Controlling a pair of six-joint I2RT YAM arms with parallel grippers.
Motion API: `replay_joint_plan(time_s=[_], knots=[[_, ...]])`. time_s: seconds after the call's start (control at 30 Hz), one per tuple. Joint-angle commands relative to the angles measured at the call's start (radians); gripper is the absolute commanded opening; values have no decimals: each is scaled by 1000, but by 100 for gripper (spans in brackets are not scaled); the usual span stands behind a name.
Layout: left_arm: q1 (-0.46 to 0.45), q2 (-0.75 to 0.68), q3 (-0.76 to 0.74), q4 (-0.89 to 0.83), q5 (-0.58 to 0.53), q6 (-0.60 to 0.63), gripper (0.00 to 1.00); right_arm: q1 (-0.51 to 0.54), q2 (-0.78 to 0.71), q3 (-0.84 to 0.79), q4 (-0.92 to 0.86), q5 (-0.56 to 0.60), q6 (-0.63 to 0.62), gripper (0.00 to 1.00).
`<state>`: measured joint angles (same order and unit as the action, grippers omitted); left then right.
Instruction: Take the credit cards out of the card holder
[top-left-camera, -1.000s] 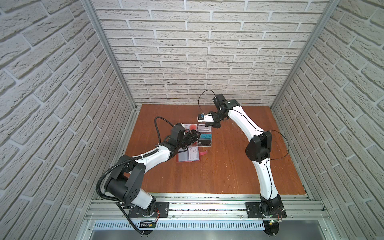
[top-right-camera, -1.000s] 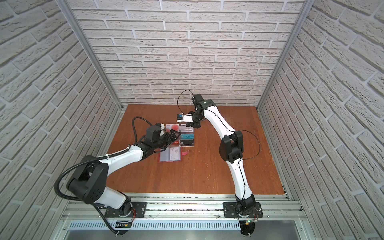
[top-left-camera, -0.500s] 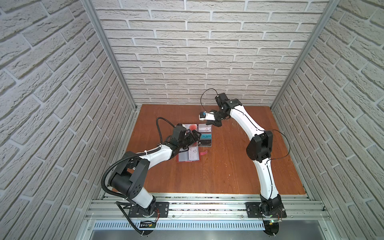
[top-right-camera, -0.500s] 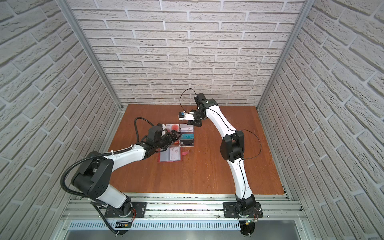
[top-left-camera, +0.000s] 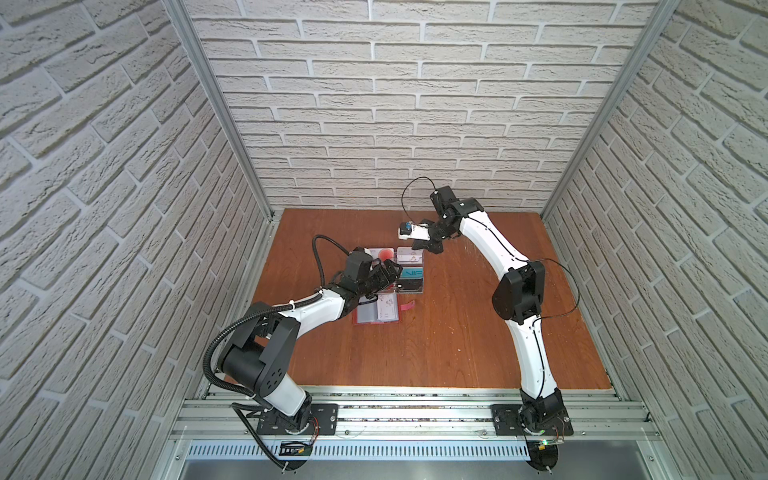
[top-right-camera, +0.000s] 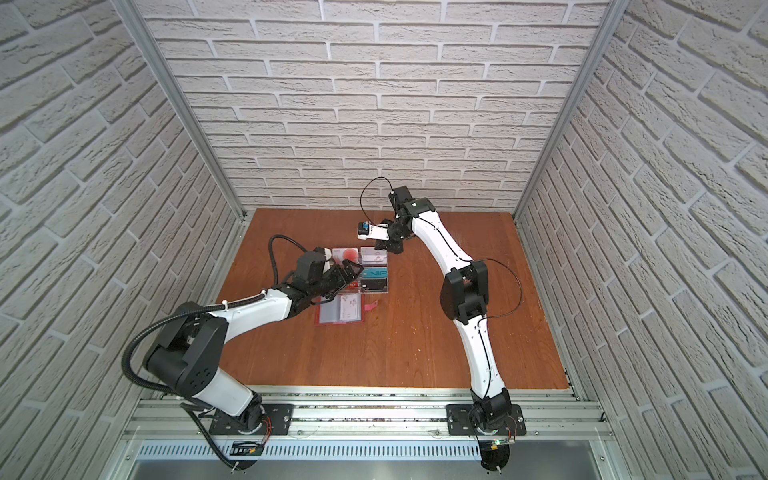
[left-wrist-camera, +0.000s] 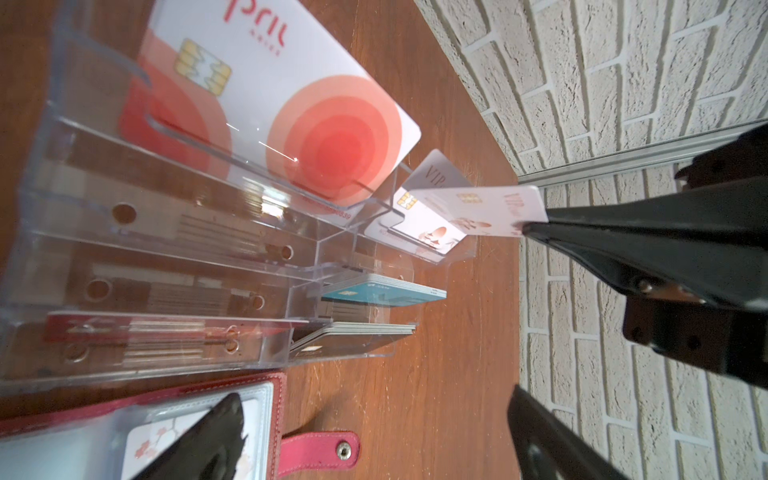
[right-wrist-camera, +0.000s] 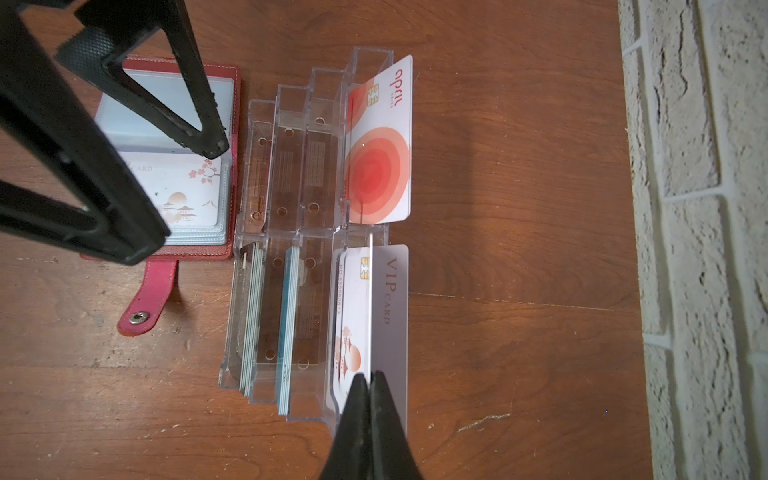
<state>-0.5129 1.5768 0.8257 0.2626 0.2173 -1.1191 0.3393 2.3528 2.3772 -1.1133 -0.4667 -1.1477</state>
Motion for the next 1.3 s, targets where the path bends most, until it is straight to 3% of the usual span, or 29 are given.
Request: replay_joint_plan(time_s=[0.0, 1.27], knots=[[-4, 5, -2, 56, -7, 3, 98, -5, 13, 19, 24, -23, 24, 6], [13, 9, -15, 70, -1, -15, 98, -10, -18, -67, 85, 56, 14, 9]])
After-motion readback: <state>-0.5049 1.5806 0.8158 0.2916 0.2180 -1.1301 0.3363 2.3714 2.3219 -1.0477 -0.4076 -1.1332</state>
